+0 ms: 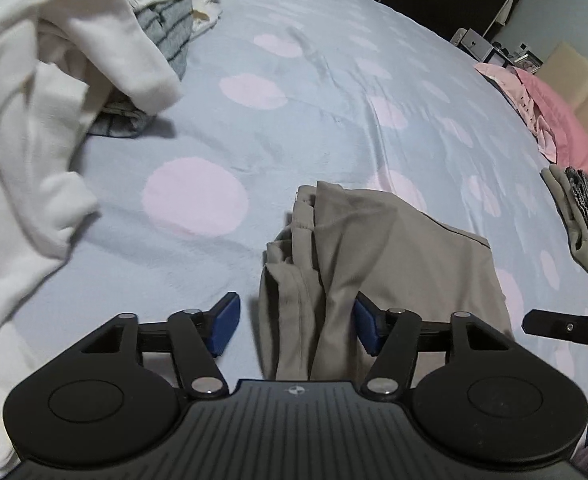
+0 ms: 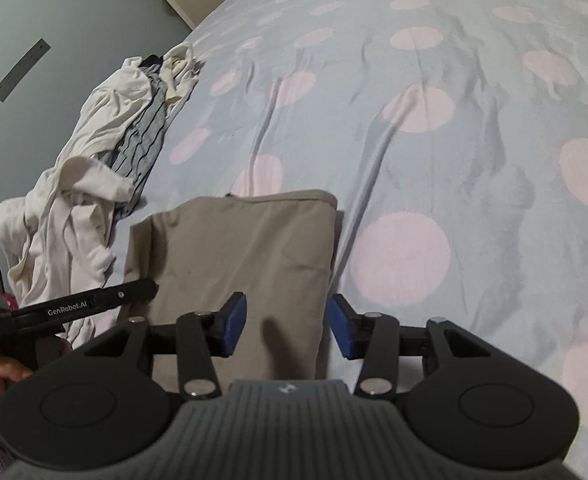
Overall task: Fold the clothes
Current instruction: 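Grasp the folded taupe shirt's edge with both grippers, then lift the folded shirt with both grippers and carry it to the headboard stack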
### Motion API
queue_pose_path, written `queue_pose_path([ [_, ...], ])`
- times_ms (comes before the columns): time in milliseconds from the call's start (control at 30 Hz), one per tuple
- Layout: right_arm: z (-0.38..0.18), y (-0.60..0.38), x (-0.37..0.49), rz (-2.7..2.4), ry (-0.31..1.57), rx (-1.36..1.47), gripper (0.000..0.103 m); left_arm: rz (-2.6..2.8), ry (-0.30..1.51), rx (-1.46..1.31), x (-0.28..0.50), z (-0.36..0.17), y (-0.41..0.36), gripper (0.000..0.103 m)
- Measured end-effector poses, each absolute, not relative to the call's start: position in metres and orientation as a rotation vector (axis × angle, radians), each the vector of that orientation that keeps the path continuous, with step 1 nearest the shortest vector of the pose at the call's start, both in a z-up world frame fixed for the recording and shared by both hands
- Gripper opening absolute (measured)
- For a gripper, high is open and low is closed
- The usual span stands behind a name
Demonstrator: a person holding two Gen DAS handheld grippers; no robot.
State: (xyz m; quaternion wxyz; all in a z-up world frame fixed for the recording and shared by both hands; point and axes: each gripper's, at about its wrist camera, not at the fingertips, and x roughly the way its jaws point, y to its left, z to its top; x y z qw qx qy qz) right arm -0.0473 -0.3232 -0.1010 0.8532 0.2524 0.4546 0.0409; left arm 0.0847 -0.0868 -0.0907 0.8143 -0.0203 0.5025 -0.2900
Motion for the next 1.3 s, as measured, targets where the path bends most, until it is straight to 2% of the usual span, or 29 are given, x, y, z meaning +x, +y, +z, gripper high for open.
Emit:
queue_pose_path([
  [300,-0.126,-0.328,-0.026,0.101,0.948,0.561,0.049,-0.650,0.994,-0.053,0.088,-0.102,-0.097,0.055],
  [467,-0.140,-0.321,-0.020,0.102,0.962,0.554,0.047,-0.668,0.970,-0.081,0.089,-0.102,-0.102,0.037],
  [500,-0.140,-0.321,-0.020,0.100,0.959,0.551,0.043,-0.676,0.966,-0.084,0.088,-0.102,-0.103,0.031],
  [667,-0.140,-0.324,-0.023,0.076,0.931,0.561,0.023,-0.698,0.953,-0.104,0.086,-0.098,-0.102,0.016],
  [767,-0.132,-0.324,-0.029,0.072,0.901,0.549,0.015,-0.706,0.920,-0.102,0.080,-0.090,-0.102,0.014],
  [900,-0.110,-0.321,-0.047,0.078,0.827,0.519,0.012,-0.736,0.844,-0.102,0.067,-0.069,-0.104,0.014],
  [1067,-0.081,-0.317,-0.070,0.085,0.732,0.481,0.011,-0.779,0.746,-0.137,0.045,-0.037,-0.108,0.013],
  [1300,-0.032,-0.336,-0.146,0.004,0.564,0.447,0.010,-0.920,0.628,-0.149,0.012,0.014,-0.142,0.013],
])
